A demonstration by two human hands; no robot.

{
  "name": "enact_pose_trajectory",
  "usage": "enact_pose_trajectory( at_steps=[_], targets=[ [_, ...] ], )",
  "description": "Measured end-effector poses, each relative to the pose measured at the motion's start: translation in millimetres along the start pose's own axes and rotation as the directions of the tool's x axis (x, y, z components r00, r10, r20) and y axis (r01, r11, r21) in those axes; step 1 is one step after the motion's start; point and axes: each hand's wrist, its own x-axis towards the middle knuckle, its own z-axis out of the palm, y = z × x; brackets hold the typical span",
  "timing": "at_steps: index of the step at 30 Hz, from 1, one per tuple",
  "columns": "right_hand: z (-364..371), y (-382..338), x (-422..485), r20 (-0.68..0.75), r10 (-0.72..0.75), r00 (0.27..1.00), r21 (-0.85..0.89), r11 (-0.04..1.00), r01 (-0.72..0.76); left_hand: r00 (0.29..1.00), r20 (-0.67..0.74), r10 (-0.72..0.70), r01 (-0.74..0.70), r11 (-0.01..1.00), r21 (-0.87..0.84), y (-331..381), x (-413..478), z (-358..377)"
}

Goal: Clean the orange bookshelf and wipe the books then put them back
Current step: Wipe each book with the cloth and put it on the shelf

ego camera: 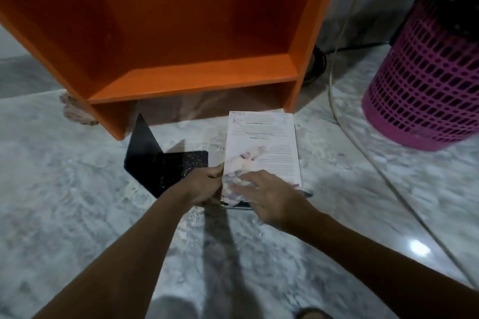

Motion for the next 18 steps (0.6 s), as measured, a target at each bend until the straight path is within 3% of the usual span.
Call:
enact_pose_trajectory(
  at_steps=[1,4,5,8,10,11,13,15,17,18],
  targets=[
    [1,9,2,0.001,-0.016,1.0,-0.015,1.0,0.016,0.999,0.021,-0.024,0.024,1.0,-0.001,1,1,-2],
    [-11,51,20,-0.017,0.234,0.972,-0.069,0.97,-0.235,0.998,0.043,-0.056,0.057,0.998,-0.012,3,6,-4],
    [-17,67,28,-0.078,0.34,0.937,-0.088,0.934,-0.347,0.997,0.045,-0.059,0.059,0.998,-0.012,3,7,-4],
    [-35,107,52,-0.271,0.607,0.747,0.09,0.789,-0.608,0.999,0.033,-0.03,0.029,0.999,0.027,-2,11,-5],
    [-38,101,65,-0.308,0.556,0.772,0.12,0.828,-0.548,0.999,0.042,-0.031,0.031,0.999,0.009,-2,12,-6],
    [-35,92,71,-0.276,0.41,0.869,0.093,0.912,-0.4,0.998,0.044,-0.035,0.035,0.999,0.002,-3,12,-7],
    [-21,66,79,-0.131,0.118,0.984,0.149,0.984,-0.098,0.998,0.04,-0.042,0.041,0.999,0.003,-3,12,-6],
    [-1,52,84,-0.018,-0.074,0.997,0.028,0.997,0.075,0.999,0.025,-0.031,0.03,0.999,0.01,-5,12,-6],
    [8,63,95,-0.061,-0.009,0.998,-0.034,0.999,0.007,1.0,0.022,-0.017,0.016,1.0,0.016,-7,13,-6],
    [6,77,103,-0.114,0.113,0.987,-0.031,0.993,-0.117,1.0,0.023,-0.015,0.014,1.0,0.01,-9,13,-6]
  ],
)
